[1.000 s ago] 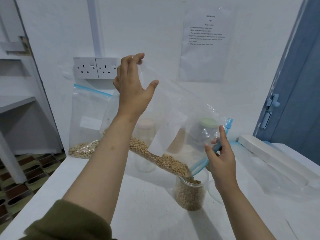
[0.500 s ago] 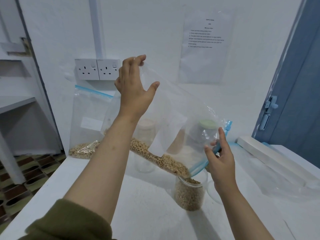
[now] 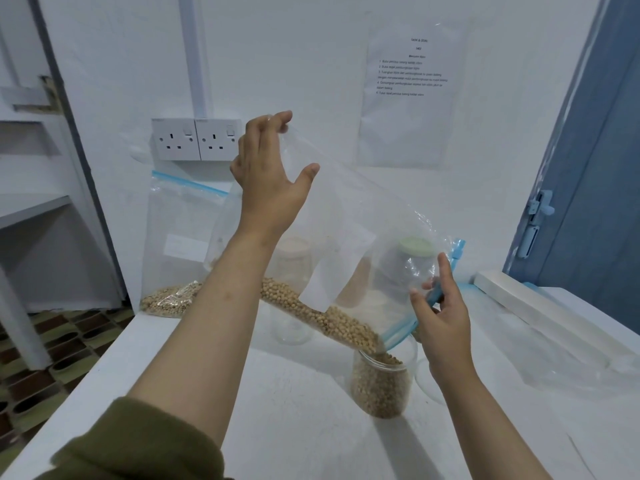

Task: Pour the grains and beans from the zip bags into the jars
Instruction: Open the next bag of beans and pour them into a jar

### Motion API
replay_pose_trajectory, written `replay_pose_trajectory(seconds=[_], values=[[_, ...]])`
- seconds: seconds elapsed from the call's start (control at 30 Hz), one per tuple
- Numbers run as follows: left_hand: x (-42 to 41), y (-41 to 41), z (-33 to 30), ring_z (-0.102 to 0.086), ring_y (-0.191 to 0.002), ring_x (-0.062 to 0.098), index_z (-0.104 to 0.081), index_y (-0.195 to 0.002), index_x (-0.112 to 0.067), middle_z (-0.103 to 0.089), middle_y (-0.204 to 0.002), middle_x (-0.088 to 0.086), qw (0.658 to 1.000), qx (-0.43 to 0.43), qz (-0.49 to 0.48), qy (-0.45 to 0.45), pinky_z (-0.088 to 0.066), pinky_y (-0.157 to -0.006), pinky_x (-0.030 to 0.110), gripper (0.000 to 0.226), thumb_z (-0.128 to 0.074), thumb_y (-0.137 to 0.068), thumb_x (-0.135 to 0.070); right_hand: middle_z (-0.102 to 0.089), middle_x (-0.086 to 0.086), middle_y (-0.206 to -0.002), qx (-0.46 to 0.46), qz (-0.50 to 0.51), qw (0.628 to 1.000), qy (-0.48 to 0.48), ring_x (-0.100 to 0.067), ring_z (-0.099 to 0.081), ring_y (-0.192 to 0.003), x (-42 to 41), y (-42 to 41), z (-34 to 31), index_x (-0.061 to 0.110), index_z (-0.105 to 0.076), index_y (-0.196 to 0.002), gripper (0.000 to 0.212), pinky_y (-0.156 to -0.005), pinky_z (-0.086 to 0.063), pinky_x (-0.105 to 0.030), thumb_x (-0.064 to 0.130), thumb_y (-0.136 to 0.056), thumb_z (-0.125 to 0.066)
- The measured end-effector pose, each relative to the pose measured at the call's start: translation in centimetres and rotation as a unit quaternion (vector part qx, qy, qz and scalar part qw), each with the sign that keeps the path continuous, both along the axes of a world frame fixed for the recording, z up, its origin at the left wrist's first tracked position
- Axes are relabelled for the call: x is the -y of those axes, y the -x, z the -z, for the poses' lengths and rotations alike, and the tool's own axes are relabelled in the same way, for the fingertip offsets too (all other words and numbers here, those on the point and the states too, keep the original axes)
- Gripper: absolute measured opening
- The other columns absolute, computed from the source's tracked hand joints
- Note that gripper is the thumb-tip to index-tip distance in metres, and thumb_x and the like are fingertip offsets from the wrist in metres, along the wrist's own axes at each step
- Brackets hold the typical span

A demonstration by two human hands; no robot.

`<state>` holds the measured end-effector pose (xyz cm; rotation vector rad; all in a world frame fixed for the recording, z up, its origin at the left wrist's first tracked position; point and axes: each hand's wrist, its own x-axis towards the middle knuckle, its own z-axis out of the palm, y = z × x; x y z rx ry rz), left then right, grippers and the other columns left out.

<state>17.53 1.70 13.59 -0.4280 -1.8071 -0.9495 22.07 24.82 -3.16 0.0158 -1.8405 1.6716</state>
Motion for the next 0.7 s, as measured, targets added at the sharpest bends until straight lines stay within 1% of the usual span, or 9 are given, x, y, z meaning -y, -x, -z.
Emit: replay_pose_trajectory(seconds=[0.07, 0.13, 0.23, 0.33, 0.43, 0.53, 0.6, 0.67, 0.7], values=[[0.02, -0.08, -0.04, -0.044, -0.124, 0.013, -0.046, -0.139, -0.019, -0.046, -0.131, 0.0, 1.0, 0.001, 0.001, -0.001, -0.031, -0.1, 0.041, 0.066, -0.074, -0.079, -0.026, -0.05, 0.025, -0.089, 0.001, 0.001, 1.0, -0.001, -0.021, -0.054, -0.096, -0.02, -0.05, -0.05, 0.049, -0.035, -0.149, 0.067, -0.091, -0.051, -0.06, 0.014, -0.098, -0.06], [0.03, -0.19, -0.11, -0.043, -0.124, 0.012, -0.045, -0.139, -0.019, -0.045, -0.131, 0.0, 1.0, 0.002, 0.001, 0.0, -0.031, -0.102, 0.042, 0.066, -0.074, -0.08, -0.025, -0.051, 0.025, -0.091, -0.001, 0.002, 1.0, 0.0, -0.024, -0.055, -0.099, -0.02, -0.1, -0.11, 0.048, -0.035, -0.149, 0.067, -0.092, -0.051, -0.06, 0.014, -0.097, -0.06], [0.04, -0.25, -0.25, -0.043, -0.124, 0.01, -0.045, -0.139, -0.019, -0.045, -0.132, -0.001, 1.0, 0.001, 0.003, 0.001, -0.03, -0.103, 0.042, 0.066, -0.075, -0.08, -0.025, -0.052, 0.021, -0.096, 0.0, 0.001, 1.0, 0.004, -0.03, -0.055, -0.106, -0.06, -0.12, -0.22, 0.053, -0.036, -0.146, 0.067, -0.093, -0.051, -0.059, 0.015, -0.097, -0.061], [0.02, -0.22, -0.34, -0.043, -0.125, 0.011, -0.045, -0.139, -0.019, -0.045, -0.132, -0.001, 1.0, 0.0, 0.004, 0.001, -0.03, -0.101, 0.04, 0.066, -0.075, -0.08, -0.025, -0.052, 0.025, -0.092, -0.001, 0.001, 1.0, 0.004, -0.031, -0.055, -0.104, -0.05, -0.1, -0.39, 0.053, -0.036, -0.145, 0.066, -0.093, -0.051, -0.059, 0.015, -0.097, -0.061], [0.09, -0.17, -0.36, -0.044, -0.124, 0.011, -0.046, -0.139, -0.019, -0.045, -0.132, -0.001, 1.0, -0.001, 0.004, -0.002, -0.03, -0.1, 0.04, 0.066, -0.075, -0.08, -0.025, -0.052, 0.02, -0.095, -0.008, 0.011, 1.0, 0.004, -0.022, -0.054, -0.098, -0.03, -0.21, -0.66, 0.048, -0.036, -0.149, 0.067, -0.097, -0.05, -0.056, 0.014, -0.098, -0.061], [0.15, -0.18, -0.31, -0.044, -0.124, 0.011, -0.046, -0.139, -0.018, -0.045, -0.132, 0.0, 1.0, 0.0, 0.004, -0.004, -0.031, -0.102, 0.042, 0.066, -0.075, -0.08, -0.025, -0.051, 0.012, -0.1, -0.012, 0.017, 1.0, 0.001, -0.019, -0.054, -0.101, 0.08, -0.25, -0.9, 0.043, -0.035, -0.151, 0.066, -0.1, -0.05, -0.052, 0.012, -0.098, -0.06], [0.12, -0.18, -0.21, -0.043, -0.125, 0.011, -0.045, -0.139, -0.018, -0.045, -0.132, 0.0, 1.0, 0.0, 0.008, -0.002, -0.032, -0.103, 0.043, 0.066, -0.075, -0.08, -0.025, -0.051, 0.011, -0.101, -0.013, 0.028, 0.999, -0.01, -0.014, -0.054, -0.099, 0.24, -0.21, -0.92, 0.042, -0.035, -0.151, 0.067, -0.099, -0.05, -0.049, 0.012, -0.097, -0.061], [0.11, -0.14, -0.13, -0.043, -0.125, 0.013, -0.046, -0.139, -0.018, -0.045, -0.132, 0.001, 1.0, 0.0, 0.008, 0.001, -0.032, -0.102, 0.043, 0.066, -0.075, -0.08, -0.025, -0.049, 0.011, -0.102, -0.018, 0.045, 0.999, -0.023, -0.004, -0.051, -0.093, 0.45, -0.17, -0.8, 0.041, -0.035, -0.151, 0.066, -0.097, -0.052, -0.045, 0.013, -0.097, -0.061], [0.12, -0.11, -0.09, -0.043, -0.126, 0.014, -0.046, -0.139, -0.018, -0.045, -0.131, 0.001, 1.0, 0.0, 0.008, 0.002, -0.032, -0.102, 0.043, 0.066, -0.075, -0.079, -0.025, -0.047, 0.01, -0.104, -0.023, 0.056, 0.998, -0.032, -0.001, -0.05, -0.092, 0.54, -0.17, -0.69, 0.04, -0.036, -0.151, 0.066, -0.095, -0.052, -0.043, 0.013, -0.097, -0.062]])
